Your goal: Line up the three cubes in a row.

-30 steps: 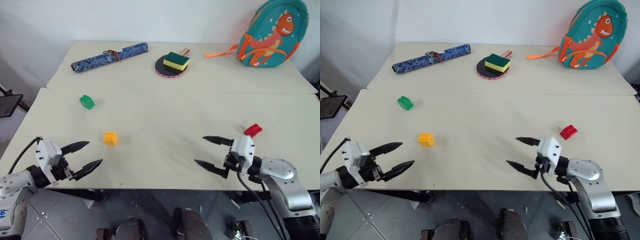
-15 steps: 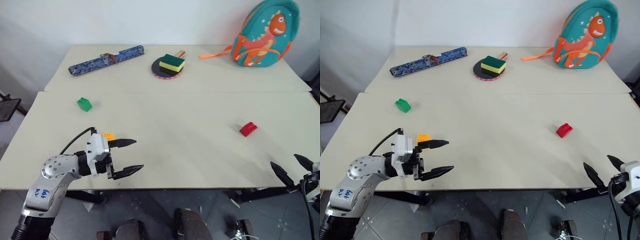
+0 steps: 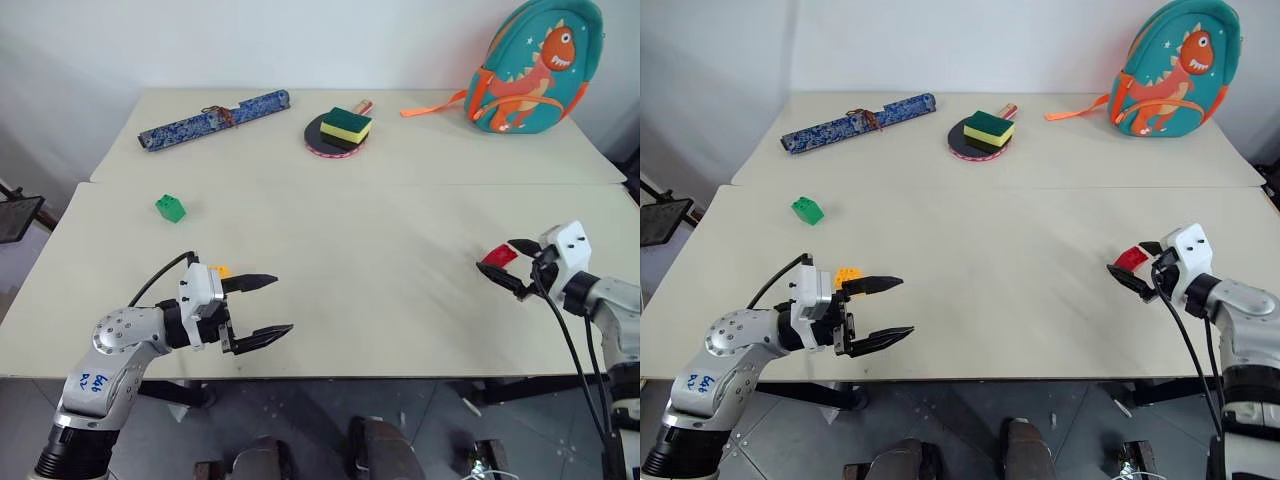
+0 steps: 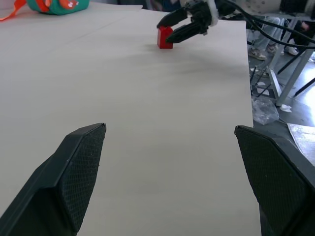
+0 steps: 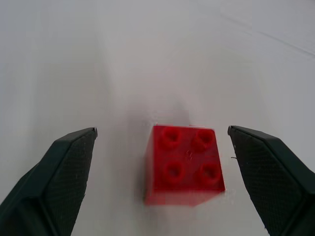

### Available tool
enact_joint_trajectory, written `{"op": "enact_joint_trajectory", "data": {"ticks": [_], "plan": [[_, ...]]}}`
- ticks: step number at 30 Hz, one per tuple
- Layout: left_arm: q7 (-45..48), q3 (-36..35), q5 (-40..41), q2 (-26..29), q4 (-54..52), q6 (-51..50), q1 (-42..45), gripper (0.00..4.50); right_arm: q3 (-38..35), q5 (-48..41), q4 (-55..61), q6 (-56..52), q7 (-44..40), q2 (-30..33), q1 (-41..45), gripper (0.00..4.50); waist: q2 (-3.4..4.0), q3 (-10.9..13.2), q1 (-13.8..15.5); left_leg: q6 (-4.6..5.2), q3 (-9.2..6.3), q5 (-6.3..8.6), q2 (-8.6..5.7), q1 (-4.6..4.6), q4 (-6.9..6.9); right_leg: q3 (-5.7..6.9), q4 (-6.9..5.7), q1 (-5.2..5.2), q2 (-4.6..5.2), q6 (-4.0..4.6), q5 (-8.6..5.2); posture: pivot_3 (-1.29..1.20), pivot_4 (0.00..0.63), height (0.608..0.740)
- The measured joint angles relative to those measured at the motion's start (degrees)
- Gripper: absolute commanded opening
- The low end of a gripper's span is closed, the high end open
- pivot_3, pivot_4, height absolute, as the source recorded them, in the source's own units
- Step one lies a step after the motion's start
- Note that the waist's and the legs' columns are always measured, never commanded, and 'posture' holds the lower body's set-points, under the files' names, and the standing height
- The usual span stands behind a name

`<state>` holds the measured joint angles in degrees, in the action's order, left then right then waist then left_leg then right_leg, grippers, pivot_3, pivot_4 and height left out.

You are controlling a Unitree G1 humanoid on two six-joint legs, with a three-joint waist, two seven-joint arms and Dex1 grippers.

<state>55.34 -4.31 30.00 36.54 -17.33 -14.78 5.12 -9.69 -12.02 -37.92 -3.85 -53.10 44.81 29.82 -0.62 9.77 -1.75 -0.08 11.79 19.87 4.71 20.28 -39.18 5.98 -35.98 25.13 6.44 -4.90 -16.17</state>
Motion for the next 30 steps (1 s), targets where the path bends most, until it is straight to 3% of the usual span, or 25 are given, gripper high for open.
{"op": "enact_joint_trajectory", "data": {"ticks": [1,4,11,16,21,24,30], "plan": [[-0.2,-0.1,0.0,0.0,-0.1,0.0,-0.4,4.46,0.7,0.6,-1.4,0.0,-0.1,-0.1,0.9,4.5,0.0,0.0,0.1,0.0,-0.01,0.0,0.0,0.01,0.0,0.01,0.0,0.0,0.0,0.0,0.0,0.0,0.15,0.74],[-0.8,-0.3,0.0,0.0,-0.3,0.0,-1.3,4.5,1.0,1.0,-4.0,0.2,-1.2,-0.8,1.7,3.87,0.0,0.0,0.1,0.0,-0.01,0.0,0.02,0.03,0.0,0.01,0.0,0.01,-0.01,0.0,0.0,0.0,0.15,0.74],[-1.5,-1.7,0.0,0.3,-1.6,0.0,-2.2,4.5,0.3,-1.3,-3.7,0.1,-5.4,-1.9,1.4,1.51,0.01,0.0,0.0,-0.01,-0.01,0.0,0.03,0.02,-0.01,0.01,-0.01,0.02,-0.02,-0.01,0.0,0.0,0.15,0.74],[-1.5,-2.1,0.0,0.3,-1.6,0.0,-2.2,4.5,2.1,-5.5,6.9,-2.3,-13.0,-4.1,0.1,1.54,0.11,0.1,-0.2,-0.02,0.02,0.01,0.07,0.02,-0.01,0.0,-0.05,0.07,-0.02,-0.01,0.0,0.0,0.15,0.74],[-1.3,-2.4,-0.7,0.4,-1.4,0.6,-3.2,4.5,17.6,-2.6,21.9,-6.5,-22.5,-7.6,4.9,1.54,0.13,0.1,-0.9,-0.11,0.03,0.04,0.12,0.04,-0.01,0.03,-0.35,0.27,-0.02,0.0,0.0,0.0,0.15,0.74],[-1.0,-2.5,-1.2,0.4,-0.6,1.0,-3.3,4.5,23.3,0.0,21.2,-5.9,-24.8,-10.4,7.6,1.54,0.12,0.1,-0.2,-0.1,0.03,0.04,0.04,0.12,-0.01,0.07,-0.35,0.33,0.03,0.0,0.0,0.0,0.15,0.74],[-0.8,-2.5,-1.5,0.4,-0.1,1.0,-3.4,4.5,26.9,4.3,13.2,0.5,-26.1,-13.4,11.0,1.54,0.12,0.1,0.0,-0.01,0.06,0.06,0.02,0.24,-0.07,0.13,-0.17,0.33,0.06,0.0,0.0,0.0,0.15,0.74]]}}
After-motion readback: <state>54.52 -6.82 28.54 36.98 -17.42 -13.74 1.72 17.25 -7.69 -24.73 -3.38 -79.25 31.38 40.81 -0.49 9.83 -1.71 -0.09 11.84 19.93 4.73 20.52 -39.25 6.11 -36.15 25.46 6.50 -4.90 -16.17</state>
